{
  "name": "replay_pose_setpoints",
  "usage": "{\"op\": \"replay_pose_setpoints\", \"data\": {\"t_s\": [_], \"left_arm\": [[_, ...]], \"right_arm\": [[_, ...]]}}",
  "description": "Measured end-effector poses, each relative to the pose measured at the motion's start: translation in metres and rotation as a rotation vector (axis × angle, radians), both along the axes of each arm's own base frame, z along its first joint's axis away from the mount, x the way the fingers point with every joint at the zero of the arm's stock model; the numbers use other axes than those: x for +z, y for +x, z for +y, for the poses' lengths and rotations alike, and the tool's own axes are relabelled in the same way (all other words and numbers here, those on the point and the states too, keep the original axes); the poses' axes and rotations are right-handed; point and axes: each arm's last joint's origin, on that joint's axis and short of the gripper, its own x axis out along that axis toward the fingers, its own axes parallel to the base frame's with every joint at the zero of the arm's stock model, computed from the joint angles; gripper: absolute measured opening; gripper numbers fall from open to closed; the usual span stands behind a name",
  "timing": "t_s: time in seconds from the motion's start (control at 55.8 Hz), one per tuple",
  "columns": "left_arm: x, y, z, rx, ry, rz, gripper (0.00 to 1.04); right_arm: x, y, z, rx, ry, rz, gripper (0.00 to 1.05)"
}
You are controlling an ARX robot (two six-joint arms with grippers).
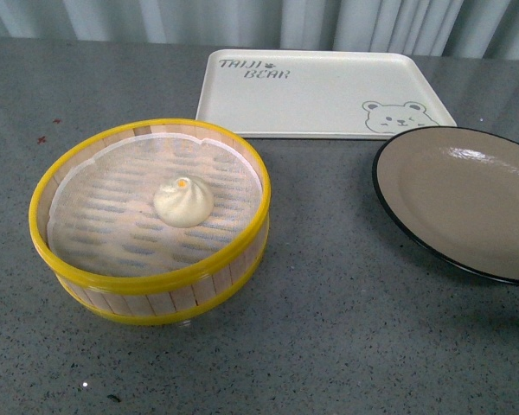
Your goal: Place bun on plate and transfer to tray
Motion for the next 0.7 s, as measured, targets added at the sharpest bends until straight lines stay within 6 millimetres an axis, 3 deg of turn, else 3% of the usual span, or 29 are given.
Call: {"op": "replay_pose_setpoints", "data": {"t_s": [0.322, 0.412, 0.484, 0.699], "left_arm": [[0.0, 0.0, 0.0, 0.008, -0.003, 0.002, 0.98], [-0.002, 0.005, -0.001, 0.228, -0.094, 0.14, 0.98], [0.002, 0.015, -0.003, 0.337, -0.13, 0.186, 0.98], [0.033, 0.064, -0.017, 0.242, -0.211, 0.208, 0.98]], "right_arm": [[0.0, 0.0, 0.0, 0.0, 0.0, 0.0, 0.96], [0.0, 0.0, 0.0, 0.0, 0.0, 0.0, 0.96], [0.0, 0.0, 0.0, 0.001, 0.0, -0.001, 0.96], [0.0, 0.0, 0.0, 0.001, 0.0, 0.0, 0.96]]}}
